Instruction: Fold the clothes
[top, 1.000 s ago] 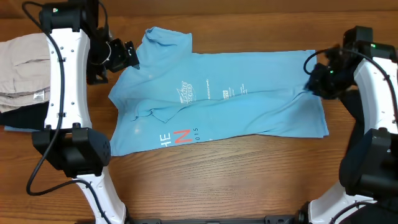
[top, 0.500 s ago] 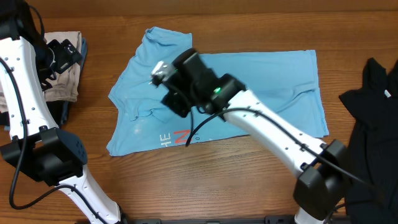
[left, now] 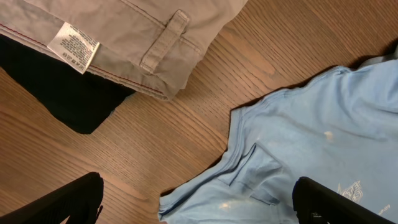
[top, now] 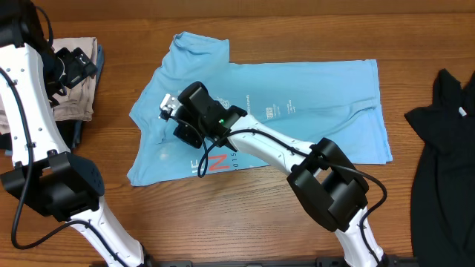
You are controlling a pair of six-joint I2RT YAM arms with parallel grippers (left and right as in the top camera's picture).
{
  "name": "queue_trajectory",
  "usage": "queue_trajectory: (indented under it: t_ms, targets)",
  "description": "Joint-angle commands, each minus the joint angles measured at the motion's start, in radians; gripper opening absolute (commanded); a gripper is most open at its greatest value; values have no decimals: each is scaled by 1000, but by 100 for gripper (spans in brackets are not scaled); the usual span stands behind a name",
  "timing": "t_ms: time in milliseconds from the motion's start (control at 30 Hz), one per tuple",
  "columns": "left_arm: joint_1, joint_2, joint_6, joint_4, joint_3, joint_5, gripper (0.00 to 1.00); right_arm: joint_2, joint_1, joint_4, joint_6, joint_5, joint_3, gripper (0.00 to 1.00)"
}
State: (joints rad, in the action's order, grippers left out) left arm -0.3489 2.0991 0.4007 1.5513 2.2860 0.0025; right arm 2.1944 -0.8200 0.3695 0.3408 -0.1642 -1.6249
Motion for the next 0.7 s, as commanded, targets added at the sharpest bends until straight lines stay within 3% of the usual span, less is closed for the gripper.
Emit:
queue_trajectory:
  t_ms: [0, 133, 500, 667]
  targets:
    - [2, -1, -4, -1, 26, -17, 100, 53, -6, 22, -1, 6, -11, 41]
    - [2, -1, -4, 0, 26, -17, 100, 56, -6, 39, -80, 6, -11, 37]
    - [2, -1, -4, -1, 26, -17, 100, 94, -5, 82, -80, 7, -10, 36]
    - [2, -1, -4, -1, 26, -17, 100, 95, -5, 85, -80, 7, -10, 15]
